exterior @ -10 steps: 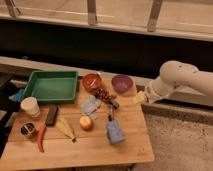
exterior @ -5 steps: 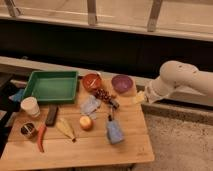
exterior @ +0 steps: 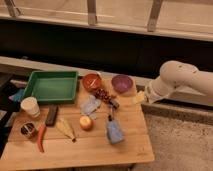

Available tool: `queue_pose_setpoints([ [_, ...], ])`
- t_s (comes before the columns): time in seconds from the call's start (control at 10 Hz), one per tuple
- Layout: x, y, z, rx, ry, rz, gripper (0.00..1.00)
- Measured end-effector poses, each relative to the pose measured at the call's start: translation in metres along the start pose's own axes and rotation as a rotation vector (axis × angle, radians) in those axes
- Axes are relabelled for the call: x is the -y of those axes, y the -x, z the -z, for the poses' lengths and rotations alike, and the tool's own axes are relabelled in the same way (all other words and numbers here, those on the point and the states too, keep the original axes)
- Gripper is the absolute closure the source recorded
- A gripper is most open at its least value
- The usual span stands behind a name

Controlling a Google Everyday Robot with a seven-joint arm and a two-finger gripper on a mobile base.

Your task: Place pepper in purple bowl

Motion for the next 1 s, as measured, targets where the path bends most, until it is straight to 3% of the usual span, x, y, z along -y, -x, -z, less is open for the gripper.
queue_pose_setpoints([
  [0.7, 0.000, 0.000, 0.000, -0.002, -0.002, 0.002, 0.35],
  [1.0, -0.019, 0.008, -0.010, -0.029, 0.002, 0.057, 0.35],
])
